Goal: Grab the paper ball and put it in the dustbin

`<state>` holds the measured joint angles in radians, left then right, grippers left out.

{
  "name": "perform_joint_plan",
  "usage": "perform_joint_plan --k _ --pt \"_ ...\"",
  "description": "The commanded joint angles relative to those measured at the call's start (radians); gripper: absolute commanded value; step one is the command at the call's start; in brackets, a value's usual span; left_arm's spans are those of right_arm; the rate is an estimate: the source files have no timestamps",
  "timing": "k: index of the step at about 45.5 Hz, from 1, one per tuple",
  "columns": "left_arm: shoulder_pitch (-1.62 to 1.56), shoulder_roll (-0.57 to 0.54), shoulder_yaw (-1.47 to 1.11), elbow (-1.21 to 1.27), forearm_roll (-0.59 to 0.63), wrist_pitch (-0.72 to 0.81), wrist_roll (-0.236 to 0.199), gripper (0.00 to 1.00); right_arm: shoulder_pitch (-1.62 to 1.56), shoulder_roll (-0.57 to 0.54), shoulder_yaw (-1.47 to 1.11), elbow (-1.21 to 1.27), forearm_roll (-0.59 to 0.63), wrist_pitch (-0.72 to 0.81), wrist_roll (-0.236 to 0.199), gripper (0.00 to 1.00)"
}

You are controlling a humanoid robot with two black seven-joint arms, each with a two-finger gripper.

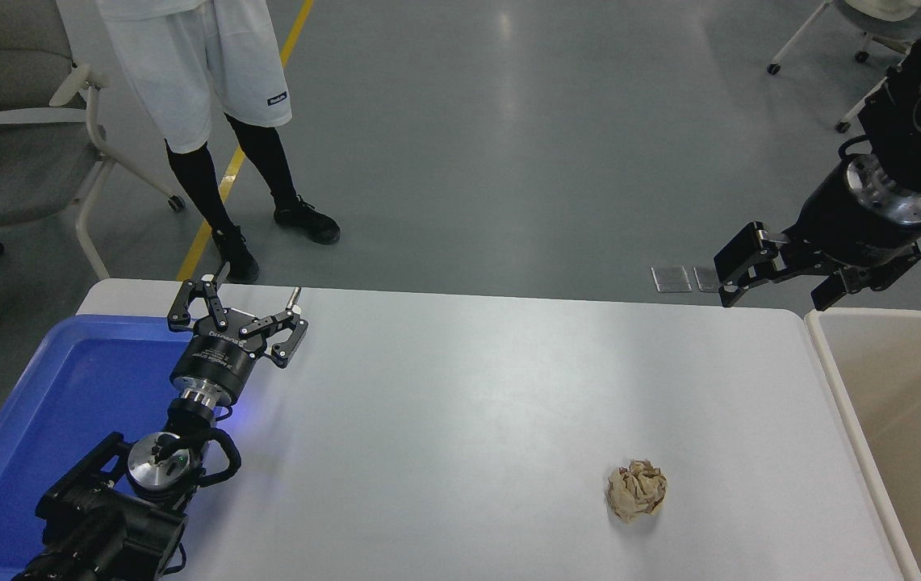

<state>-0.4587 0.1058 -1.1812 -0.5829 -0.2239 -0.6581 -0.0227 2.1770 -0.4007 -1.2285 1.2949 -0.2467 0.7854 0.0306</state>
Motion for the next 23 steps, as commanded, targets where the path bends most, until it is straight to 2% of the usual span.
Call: perform_joint_plan --k 1,23 --pt "0.0 0.0 0.0 0.0 0.0 0.0 0.0 0.99 0.003 0.002 0.0 0.0 0.001 0.0 0.0 1.0" --pt "0.0 0.0 0.0 0.0 -0.002 0.0 0.0 0.99 0.012 0.02 0.0 -0.002 0.014 0.0 0.0 1.0"
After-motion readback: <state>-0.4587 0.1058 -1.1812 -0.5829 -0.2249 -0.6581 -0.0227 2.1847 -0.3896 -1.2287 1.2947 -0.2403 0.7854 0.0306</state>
